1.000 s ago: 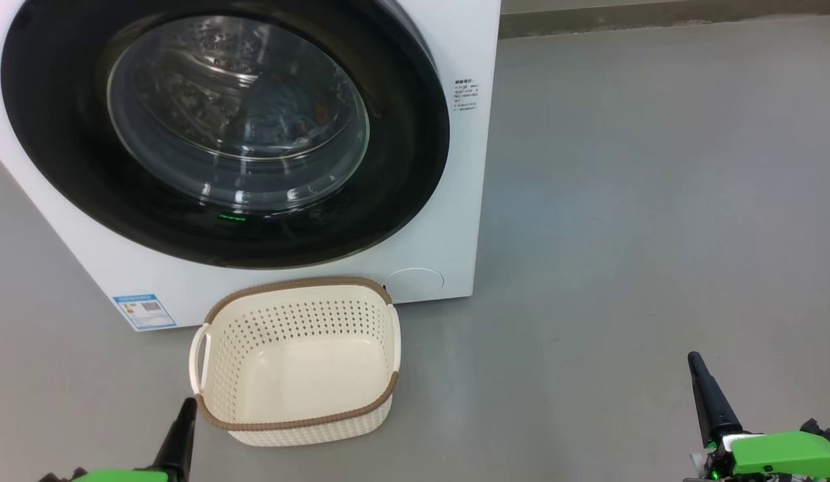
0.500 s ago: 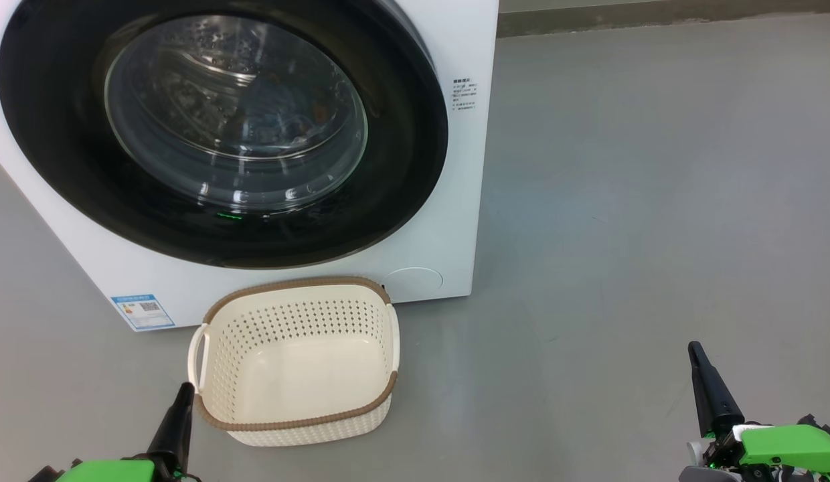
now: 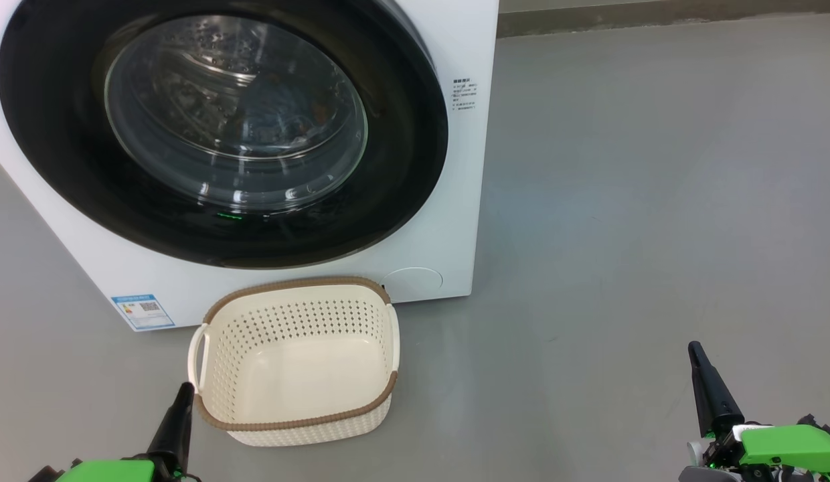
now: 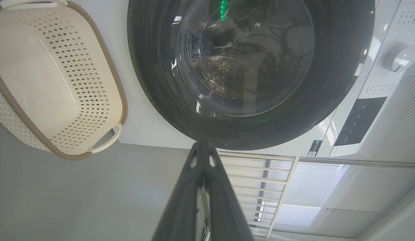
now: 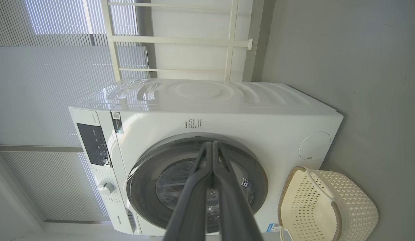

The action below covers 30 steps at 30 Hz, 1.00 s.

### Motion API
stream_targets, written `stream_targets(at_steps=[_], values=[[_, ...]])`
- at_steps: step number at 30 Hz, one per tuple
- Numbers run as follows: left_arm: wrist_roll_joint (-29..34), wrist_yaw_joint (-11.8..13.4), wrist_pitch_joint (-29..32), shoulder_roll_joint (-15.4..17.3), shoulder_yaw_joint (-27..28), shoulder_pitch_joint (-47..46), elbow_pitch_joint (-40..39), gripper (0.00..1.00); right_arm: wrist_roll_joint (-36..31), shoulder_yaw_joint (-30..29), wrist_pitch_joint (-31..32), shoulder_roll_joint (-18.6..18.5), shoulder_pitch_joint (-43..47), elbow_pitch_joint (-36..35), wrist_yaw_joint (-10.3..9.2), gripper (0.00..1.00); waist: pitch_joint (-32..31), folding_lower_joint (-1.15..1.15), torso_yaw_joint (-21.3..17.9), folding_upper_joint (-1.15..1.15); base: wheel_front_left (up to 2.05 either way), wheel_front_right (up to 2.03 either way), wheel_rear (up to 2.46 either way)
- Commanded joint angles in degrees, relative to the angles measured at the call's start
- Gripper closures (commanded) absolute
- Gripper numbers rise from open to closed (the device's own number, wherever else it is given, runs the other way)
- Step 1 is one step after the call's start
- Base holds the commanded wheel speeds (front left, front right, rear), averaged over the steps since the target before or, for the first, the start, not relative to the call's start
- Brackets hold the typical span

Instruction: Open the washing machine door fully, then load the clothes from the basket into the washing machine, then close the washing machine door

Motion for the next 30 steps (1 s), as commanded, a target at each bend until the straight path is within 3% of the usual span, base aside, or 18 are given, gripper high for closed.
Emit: stream_targets(at_steps=[1,30], values=[[-0.5,-0.6,0.3,1.5,2.0,-2.3,-1.6,1.00,0.6,1.3,0.4,-0.2,-2.3,-1.4,-0.08,1.00,0.0,0.00,0.0,0.00,0.00,0.00,0.00],[-0.5,-0.6,0.3,1.5,2.0,-2.3,-1.6,1.00,0.6,1.3,0.4,-0.2,-2.3,-1.4,-0.08,1.00,0.0,0.00,0.0,0.00,0.00,0.00,0.00]])
